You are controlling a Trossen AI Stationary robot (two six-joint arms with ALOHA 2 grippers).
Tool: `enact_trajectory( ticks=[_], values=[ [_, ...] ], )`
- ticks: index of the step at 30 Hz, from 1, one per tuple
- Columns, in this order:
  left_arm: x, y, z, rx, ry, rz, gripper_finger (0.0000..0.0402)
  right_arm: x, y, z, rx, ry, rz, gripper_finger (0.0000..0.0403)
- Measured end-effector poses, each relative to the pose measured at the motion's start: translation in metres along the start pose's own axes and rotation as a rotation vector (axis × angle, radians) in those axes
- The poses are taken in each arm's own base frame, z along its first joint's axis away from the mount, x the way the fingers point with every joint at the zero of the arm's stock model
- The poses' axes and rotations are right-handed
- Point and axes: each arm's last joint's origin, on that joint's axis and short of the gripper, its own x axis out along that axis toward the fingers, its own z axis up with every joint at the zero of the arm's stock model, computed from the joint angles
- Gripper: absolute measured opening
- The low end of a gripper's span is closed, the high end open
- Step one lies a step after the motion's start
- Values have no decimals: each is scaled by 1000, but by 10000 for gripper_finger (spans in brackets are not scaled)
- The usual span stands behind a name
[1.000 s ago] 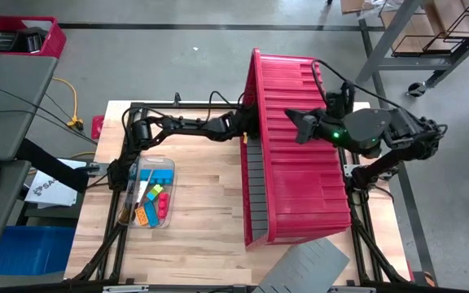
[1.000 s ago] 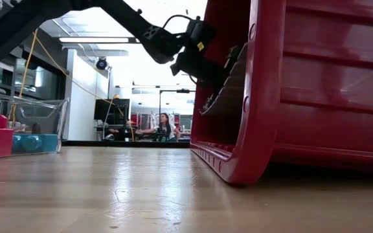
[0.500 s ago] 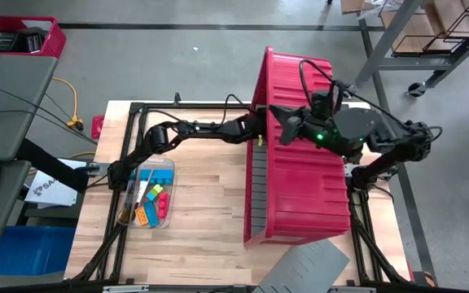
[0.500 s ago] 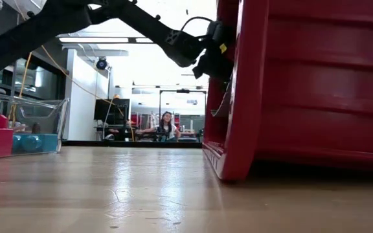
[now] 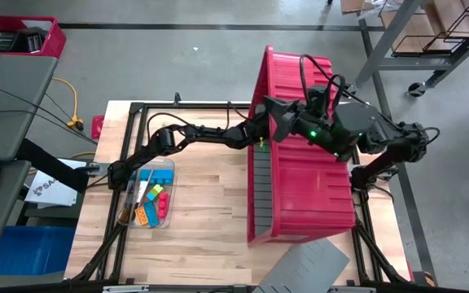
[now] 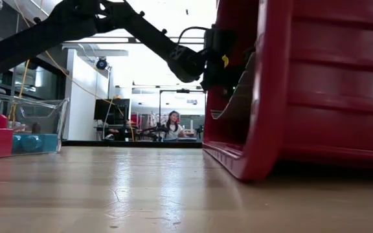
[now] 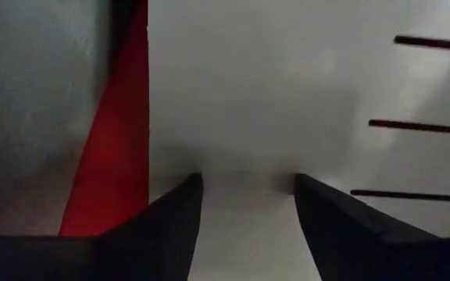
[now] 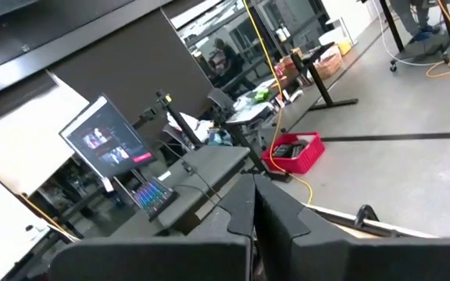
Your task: Sort Items/Unsort Items
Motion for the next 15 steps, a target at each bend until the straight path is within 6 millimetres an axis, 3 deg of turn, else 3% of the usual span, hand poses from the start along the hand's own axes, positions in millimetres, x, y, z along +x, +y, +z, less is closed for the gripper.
enact_trajectory(
  ticks=[5,7,11,15],
  values=[
    [-1,-9,0,155,21,-74,166,0,1,1,-17,-5,8,0],
    [-2,-23,10,254,54,-98,134,-1,2,0,-23,-2,12,0],
    [-4,-52,46,389,81,-165,27,-5,4,1,-49,9,27,0],
    [-4,-46,66,531,165,-92,6,-13,6,7,-65,38,43,0]
  ],
)
